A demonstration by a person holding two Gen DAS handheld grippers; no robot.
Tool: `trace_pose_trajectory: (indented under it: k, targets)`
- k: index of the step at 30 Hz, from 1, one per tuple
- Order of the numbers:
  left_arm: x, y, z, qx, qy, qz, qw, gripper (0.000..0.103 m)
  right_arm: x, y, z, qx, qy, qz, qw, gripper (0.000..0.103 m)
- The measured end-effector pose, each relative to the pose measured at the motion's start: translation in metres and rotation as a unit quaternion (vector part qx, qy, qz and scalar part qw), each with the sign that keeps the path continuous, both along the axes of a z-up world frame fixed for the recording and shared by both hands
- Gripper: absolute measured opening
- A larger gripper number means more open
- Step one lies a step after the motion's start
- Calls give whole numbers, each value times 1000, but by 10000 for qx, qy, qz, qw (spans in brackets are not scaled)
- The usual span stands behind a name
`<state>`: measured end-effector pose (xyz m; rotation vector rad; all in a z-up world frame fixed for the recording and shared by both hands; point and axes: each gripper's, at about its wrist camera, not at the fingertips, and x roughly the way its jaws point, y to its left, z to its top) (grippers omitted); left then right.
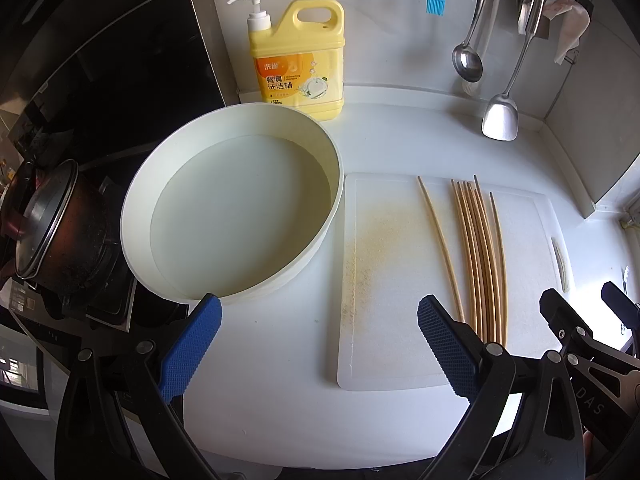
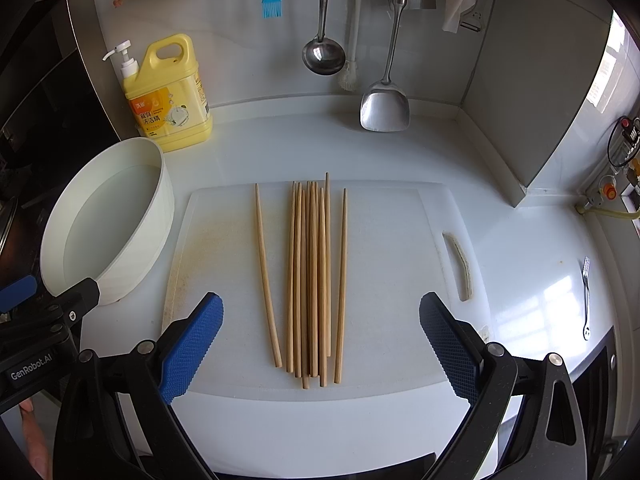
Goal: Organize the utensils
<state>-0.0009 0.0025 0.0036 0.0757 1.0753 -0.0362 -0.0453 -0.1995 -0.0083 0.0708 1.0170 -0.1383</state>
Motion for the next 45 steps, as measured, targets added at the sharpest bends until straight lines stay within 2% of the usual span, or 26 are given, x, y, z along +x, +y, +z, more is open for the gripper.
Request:
trace_pose_trajectory:
  k: [31,39,45]
  targets:
    - [0,0,-1,6,9,-25,10000,97,1,1,-2,31,-15,11,10000,94]
    - [6,2,-9,-29,-21,-291,9996,97,-2,-3,-10,70,-67,-86,9999,94]
    - [8,-10,-19,-182,-199,-804,9964,97,-14,-26,-25,133,-184,-359,9991,94]
